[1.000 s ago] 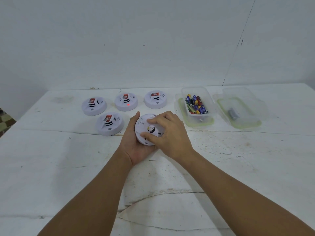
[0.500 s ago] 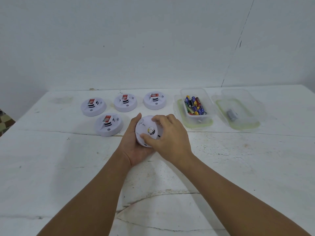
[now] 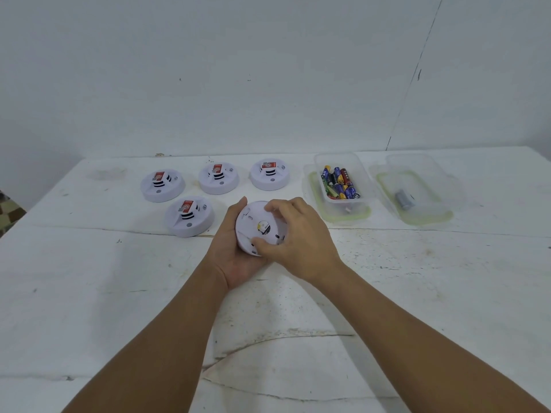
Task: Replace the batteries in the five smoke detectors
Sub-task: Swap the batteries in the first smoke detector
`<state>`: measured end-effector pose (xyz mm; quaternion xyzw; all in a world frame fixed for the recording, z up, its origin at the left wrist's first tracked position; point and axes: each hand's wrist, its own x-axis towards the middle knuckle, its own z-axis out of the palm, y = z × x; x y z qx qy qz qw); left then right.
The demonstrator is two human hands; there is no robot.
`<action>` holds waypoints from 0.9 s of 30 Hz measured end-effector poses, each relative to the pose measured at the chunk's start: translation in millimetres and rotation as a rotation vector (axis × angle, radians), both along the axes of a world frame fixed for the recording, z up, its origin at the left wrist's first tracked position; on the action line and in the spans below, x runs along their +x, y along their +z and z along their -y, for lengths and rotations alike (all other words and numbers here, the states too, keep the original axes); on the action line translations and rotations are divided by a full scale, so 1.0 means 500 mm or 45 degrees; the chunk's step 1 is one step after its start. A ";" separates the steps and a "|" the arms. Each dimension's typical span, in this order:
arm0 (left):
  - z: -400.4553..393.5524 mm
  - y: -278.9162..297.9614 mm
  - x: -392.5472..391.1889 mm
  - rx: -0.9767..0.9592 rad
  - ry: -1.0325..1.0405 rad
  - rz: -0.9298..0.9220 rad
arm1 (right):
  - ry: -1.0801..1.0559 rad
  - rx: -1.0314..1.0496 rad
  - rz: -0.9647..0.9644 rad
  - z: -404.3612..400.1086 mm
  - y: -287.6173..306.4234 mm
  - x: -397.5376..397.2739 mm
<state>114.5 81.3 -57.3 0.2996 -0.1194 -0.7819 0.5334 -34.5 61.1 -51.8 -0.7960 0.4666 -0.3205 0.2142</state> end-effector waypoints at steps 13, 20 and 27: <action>0.000 0.003 -0.001 -0.004 -0.010 0.058 | -0.129 0.078 -0.051 -0.012 0.013 0.007; -0.005 0.009 -0.007 0.006 0.021 0.090 | -0.083 0.153 -0.005 -0.010 0.014 0.005; -0.012 0.029 -0.028 -0.019 0.096 0.127 | 0.067 0.372 0.328 -0.034 -0.005 -0.009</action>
